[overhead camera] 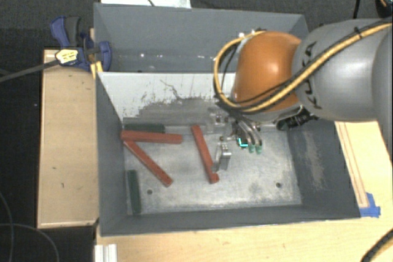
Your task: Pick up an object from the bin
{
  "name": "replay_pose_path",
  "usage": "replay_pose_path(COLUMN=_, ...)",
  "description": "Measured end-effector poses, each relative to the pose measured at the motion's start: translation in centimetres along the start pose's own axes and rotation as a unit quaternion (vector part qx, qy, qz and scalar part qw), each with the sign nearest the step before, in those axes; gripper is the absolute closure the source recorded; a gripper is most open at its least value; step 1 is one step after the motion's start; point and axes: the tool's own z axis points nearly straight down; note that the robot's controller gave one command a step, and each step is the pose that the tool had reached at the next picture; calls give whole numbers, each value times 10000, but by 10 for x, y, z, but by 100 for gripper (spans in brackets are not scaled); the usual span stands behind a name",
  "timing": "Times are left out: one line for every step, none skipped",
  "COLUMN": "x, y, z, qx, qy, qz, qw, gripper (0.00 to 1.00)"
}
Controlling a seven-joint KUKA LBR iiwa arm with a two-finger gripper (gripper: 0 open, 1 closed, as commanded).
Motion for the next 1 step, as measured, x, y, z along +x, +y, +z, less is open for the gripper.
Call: replay_pose_path(x=12, y=-19, z=90, qx=1, qy=-7, qz=-457, qw=9990, gripper=0)
